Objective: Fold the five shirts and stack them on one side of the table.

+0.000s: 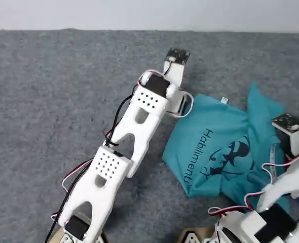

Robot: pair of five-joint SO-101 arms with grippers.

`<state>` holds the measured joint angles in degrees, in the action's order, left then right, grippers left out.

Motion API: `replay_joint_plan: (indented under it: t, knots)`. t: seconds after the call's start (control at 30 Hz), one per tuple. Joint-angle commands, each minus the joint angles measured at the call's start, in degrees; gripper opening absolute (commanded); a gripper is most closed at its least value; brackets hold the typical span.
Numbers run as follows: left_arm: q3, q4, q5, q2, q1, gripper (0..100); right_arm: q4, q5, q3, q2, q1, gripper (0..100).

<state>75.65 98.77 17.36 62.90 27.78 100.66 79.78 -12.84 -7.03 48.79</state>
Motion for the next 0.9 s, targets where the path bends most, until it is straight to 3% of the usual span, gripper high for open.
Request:
replay_joint_plan:
  t: [0.0, 0.33, 0.67, 0.87]
  knots:
    - [-8.4, 1.8, 2.0, -7.9, 3.8, 24, 2.2, -0.5, 0.2, -2.8, -0.4, 41.6]
    - [-16.2, -2.2, 2.0, -0.4, 4.7, 23, 2.2, -1.1, 0.3, -2.8, -0.3, 41.6]
    - [-13.4, -0.9, 1.8, 1.4, 4.9, 1, 1.8, -2.8, 0.4, -2.8, -0.7, 41.6]
    - [-12.5, -0.3, 1.8, 0.8, 1.9, 1, 1.9, -2.9, 0.2, -2.8, -0.7, 41.6]
